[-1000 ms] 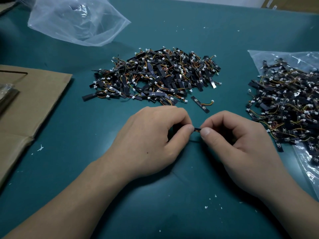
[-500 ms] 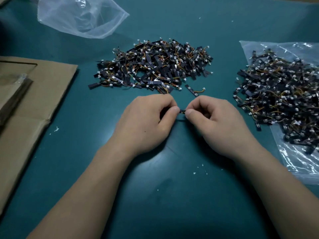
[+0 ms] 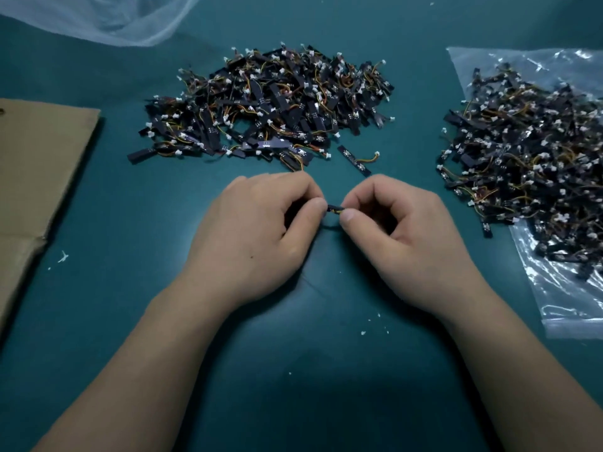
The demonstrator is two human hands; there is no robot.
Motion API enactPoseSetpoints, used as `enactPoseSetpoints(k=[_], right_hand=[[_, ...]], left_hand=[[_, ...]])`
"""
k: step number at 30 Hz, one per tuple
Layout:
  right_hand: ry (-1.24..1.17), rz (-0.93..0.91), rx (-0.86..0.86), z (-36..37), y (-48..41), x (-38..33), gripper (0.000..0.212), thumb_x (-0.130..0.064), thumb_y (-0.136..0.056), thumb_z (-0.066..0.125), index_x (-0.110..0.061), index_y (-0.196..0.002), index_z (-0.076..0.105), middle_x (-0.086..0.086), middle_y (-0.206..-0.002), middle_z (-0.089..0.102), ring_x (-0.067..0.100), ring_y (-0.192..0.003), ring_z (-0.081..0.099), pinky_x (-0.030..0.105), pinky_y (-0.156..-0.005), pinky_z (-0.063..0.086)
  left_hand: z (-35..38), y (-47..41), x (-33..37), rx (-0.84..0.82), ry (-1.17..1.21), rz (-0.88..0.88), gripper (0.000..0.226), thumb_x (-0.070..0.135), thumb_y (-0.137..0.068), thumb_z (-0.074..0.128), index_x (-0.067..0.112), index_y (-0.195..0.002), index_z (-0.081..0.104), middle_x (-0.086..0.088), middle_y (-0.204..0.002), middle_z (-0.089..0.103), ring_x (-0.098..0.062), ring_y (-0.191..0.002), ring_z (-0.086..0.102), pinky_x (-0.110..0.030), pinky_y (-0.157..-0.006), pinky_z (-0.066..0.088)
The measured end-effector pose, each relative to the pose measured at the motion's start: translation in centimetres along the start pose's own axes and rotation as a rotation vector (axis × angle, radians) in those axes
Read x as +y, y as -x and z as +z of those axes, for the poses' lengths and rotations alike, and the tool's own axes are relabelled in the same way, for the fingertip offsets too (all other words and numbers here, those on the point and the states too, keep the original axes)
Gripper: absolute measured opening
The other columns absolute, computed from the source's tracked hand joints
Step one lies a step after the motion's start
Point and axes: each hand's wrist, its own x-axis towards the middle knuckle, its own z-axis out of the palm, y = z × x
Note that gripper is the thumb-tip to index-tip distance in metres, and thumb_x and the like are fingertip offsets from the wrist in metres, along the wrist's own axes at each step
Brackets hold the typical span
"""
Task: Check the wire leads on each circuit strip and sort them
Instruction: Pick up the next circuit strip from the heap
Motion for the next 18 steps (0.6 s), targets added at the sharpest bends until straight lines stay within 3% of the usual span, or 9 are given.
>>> enactPoseSetpoints(k=[6, 12, 18], right_hand=[[-0.039, -0.023, 0.014, -0.25, -0.22, -0.08, 0.008, -0.034, -0.089, 0.067, -0.029, -0.082, 0.066, -0.008, -0.068, 0.063, 0.013, -0.061, 0.056, 0.032, -0.062, 0.045], [-0.025, -0.013, -0.009, 0.09, -0.66, 0.05, 0.01, -0.034, -0.089, 0.064, -0.029, -0.081, 0.064, -0.001, -0.064, 0.06, 0.015, -0.059, 0.052, 0.032, -0.061, 0.041], [-0.037, -0.047, -0.005, -0.05, -0.42, -0.01, 0.01, -0.033, -0.09, 0.065, -0.028, -0.082, 0.065, -0.003, -0.063, 0.06, 0.015, -0.058, 0.052, 0.029, -0.06, 0.041]], left_hand=[[-0.24, 0.02, 0.06, 0.003, 0.055, -0.008, 0.017, 0.038, -0.096, 0.053, 0.03, -0.086, 0.064, 0.016, -0.071, 0.061, -0.013, -0.072, 0.06, -0.042, -0.067, 0.05], [-0.25, 0.09, 0.05, -0.007, 0.056, -0.023, 0.016, 0.04, -0.094, 0.054, 0.03, -0.085, 0.063, 0.019, -0.065, 0.059, -0.011, -0.068, 0.059, -0.04, -0.065, 0.05], [-0.3, 0.12, 0.32, 0.008, 0.065, -0.048, 0.018, 0.039, -0.092, 0.054, 0.028, -0.082, 0.063, 0.013, -0.067, 0.06, -0.012, -0.067, 0.057, -0.038, -0.063, 0.049]])
